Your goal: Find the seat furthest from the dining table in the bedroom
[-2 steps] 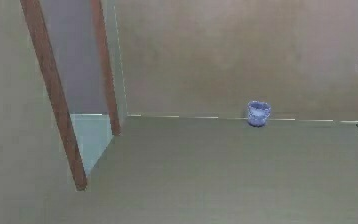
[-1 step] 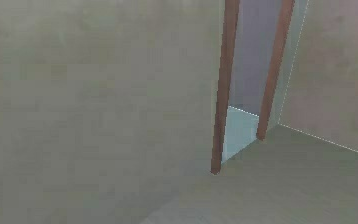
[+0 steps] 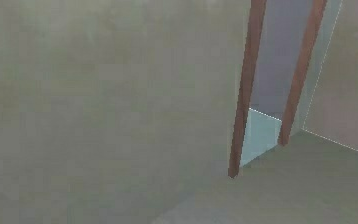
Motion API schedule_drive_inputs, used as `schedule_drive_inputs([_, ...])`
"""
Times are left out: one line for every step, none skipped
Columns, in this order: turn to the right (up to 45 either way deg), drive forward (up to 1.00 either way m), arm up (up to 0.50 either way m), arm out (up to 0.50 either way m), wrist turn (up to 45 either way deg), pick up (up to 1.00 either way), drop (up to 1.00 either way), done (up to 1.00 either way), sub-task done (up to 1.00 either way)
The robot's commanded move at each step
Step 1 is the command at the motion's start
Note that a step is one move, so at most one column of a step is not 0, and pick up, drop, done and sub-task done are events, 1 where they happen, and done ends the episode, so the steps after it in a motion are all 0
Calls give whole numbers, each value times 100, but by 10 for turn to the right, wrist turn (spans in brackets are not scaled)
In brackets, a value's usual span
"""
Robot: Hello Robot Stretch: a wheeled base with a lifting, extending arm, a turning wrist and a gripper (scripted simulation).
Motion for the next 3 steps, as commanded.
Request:
schedule_drive_inputs([0,10,0,0,0,0,0,0,0])
schedule_drive_inputs([450,0,0,0,0,0,0,0,0])
schedule_drive_inputs([420,0,0,0,0,0,0,0,0])
